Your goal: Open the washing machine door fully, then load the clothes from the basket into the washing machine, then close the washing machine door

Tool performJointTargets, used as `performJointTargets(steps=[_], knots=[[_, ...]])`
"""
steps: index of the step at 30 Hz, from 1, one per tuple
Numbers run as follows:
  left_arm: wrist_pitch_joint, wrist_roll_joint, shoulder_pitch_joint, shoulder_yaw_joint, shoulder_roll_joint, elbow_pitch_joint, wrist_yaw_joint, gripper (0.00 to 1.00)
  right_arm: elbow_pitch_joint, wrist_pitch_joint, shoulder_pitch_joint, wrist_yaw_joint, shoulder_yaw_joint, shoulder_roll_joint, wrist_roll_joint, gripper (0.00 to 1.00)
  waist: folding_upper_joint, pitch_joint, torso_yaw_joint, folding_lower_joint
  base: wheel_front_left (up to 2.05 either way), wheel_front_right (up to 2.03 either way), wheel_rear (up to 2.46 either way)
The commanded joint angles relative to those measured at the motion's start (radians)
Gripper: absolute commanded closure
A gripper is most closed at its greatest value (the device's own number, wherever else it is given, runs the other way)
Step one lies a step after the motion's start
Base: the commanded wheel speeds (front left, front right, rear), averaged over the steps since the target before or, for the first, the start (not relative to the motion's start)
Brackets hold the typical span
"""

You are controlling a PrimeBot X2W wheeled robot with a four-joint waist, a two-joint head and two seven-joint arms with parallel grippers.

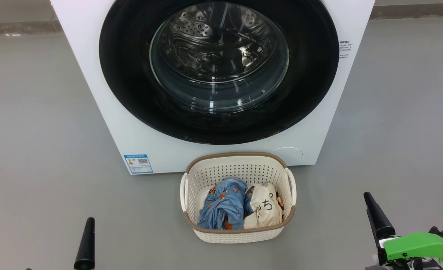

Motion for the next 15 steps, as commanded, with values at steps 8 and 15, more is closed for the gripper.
performJointTargets(steps=[8,15], knots=[[-0.033,0.139,-0.036,-0.003,0.021,-0.043,0.000,0.00,-0.032,-0.034,-0.051,0.002,0.030,-0.030,-0.133,0.00,0.0000,0.001,0.000,0.0000,0.00,0.00,0.00],[-0.051,0.226,-0.036,-0.007,0.025,-0.045,0.000,0.00,-0.035,-0.051,-0.054,0.002,0.045,-0.035,-0.210,0.00,0.0000,0.002,-0.002,0.0000,0.00,0.00,0.00]])
